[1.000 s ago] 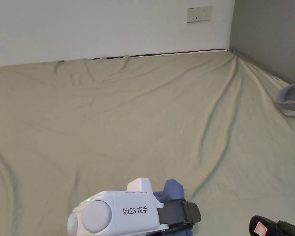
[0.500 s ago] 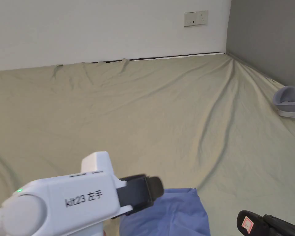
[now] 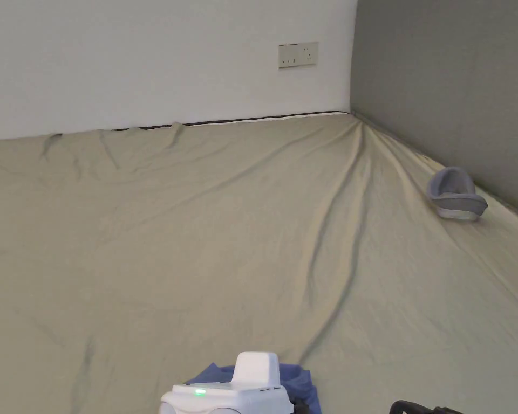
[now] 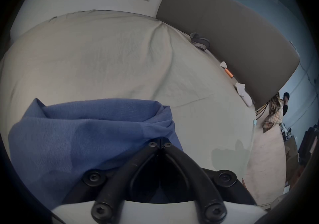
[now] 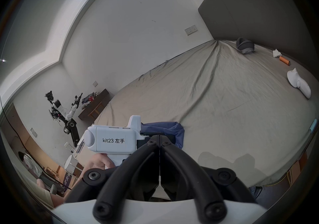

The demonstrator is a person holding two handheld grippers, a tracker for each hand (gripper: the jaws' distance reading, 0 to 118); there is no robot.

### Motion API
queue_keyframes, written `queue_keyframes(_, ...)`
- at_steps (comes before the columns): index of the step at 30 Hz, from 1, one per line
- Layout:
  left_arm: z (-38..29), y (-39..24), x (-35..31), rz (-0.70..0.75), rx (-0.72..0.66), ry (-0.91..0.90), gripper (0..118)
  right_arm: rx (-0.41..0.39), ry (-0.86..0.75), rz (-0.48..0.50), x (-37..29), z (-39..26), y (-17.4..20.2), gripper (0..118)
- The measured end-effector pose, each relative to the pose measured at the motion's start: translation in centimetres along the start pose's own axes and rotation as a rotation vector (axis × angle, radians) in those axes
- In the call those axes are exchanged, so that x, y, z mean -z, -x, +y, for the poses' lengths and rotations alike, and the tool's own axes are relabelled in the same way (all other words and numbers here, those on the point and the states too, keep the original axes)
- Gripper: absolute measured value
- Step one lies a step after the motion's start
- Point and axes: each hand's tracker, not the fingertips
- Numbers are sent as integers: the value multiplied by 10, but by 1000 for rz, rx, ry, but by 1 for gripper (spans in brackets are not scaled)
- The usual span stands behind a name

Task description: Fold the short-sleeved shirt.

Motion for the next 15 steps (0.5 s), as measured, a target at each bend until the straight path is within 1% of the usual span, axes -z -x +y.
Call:
queue_keyframes(3,1,6,-3,-46,13,-20,0,10,-2,-9,7,-3,-2,0)
queue_keyframes(5,10,6,-10,-70,-45,41,0,11,15,-9,15,-4,-4,0)
queue_keyframes(7,18,6,-34,-103,-97,91,0,-3,28,-10,21,-2,-1,0)
queue_keyframes(8,21,8,-54,-139,-127,36,1,-12,29,-5,22,-1,0,0)
queue_keyframes(9,22,10,-72,-190,-126,-41,2,-14,28,8,24,0,0,0)
queue_keyframes(10,21,15,-94,-237,-134,-120,8,-11,26,32,26,2,0,0)
queue_keyframes(11,21,20,-113,-265,-156,-180,17,-6,21,50,28,4,1,0)
queue_keyframes(12,19,24,-129,-267,-190,-212,35,-5,17,59,30,5,2,0)
queue_keyframes(13,16,29,-146,-263,-211,-251,71,-7,12,67,32,7,3,0)
queue_keyframes(14,12,33,-158,-239,-211,-295,98,-12,10,77,34,9,4,0)
queue_keyframes(15,6,36,-167,-210,-212,-339,117,-18,10,87,37,11,5,0)
